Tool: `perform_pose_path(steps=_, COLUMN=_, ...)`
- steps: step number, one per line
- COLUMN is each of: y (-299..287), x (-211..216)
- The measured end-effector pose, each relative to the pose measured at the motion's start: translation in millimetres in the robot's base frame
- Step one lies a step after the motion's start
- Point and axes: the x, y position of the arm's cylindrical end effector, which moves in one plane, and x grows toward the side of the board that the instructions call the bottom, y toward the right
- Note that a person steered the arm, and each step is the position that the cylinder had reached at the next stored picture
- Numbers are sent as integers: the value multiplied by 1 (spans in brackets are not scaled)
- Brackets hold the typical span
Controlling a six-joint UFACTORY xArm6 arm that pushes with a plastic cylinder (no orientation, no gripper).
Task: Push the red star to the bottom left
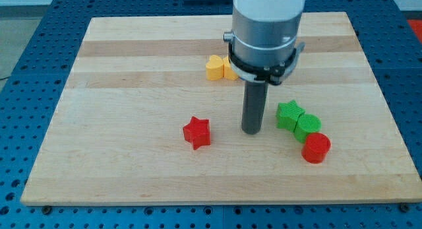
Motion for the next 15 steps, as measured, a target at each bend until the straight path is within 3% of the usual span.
perform_pose_path(steps=2, y=-123, x=26)
perform_pose_path(steps=4, y=-30, x=12)
perform_pose_path(steps=5, y=-45, x=-15)
perform_pose_path(steps=7, y=-161, x=0)
perform_pose_path(steps=9, y=-180, x=-22)
perform_pose_path(steps=10, y=-230, x=5)
perform_pose_path(steps=11, y=-241, x=15)
perform_pose_path(steps=12, y=-227, x=-19)
perform_pose_path(steps=13, y=-250, x=-28)
perform_pose_path(steps=15, y=-273, x=20)
